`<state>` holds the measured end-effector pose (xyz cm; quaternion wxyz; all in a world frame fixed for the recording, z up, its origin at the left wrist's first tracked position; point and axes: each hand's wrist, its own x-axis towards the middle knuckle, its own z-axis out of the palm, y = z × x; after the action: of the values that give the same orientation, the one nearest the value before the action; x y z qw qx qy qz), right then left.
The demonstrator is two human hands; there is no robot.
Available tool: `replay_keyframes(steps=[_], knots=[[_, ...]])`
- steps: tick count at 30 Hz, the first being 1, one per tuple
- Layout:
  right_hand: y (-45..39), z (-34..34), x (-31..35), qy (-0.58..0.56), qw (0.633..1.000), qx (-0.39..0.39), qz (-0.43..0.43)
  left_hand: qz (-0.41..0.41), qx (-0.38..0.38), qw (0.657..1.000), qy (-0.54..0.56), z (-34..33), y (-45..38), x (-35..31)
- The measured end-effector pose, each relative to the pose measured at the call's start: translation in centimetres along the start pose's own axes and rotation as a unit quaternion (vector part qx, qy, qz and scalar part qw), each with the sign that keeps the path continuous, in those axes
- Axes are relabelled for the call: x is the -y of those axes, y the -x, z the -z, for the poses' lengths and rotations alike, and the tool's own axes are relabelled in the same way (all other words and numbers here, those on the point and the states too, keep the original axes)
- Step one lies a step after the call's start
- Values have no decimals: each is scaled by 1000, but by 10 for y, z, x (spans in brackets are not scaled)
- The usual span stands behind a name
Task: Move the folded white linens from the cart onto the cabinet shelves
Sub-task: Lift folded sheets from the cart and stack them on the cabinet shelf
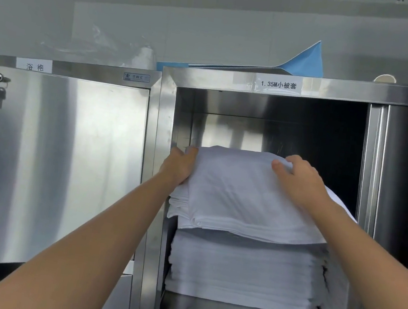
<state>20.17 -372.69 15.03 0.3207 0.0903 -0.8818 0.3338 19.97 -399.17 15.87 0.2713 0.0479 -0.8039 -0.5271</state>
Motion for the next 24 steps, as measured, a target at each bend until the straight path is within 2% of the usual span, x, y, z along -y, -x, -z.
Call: replay_keyframes(steps=[4, 10, 15, 19, 24], knots=[[-18, 3, -15, 87, 995, 10, -46, 12, 3, 1000, -13, -6, 1, -17], [-41, 8, -34, 100, 987, 43, -118, 56, 15, 998, 16, -15, -14, -37], [-62, 3, -35, 29, 981, 87, -170, 107, 35, 990, 81, -17, -34, -33], [-87, -6, -27, -8, 978, 79, -191, 121, 10, 984, 134, -22, -49, -19], [-109, -24, -32, -39, 976, 48, -208, 149, 78, 978, 126, -18, -64, -25]])
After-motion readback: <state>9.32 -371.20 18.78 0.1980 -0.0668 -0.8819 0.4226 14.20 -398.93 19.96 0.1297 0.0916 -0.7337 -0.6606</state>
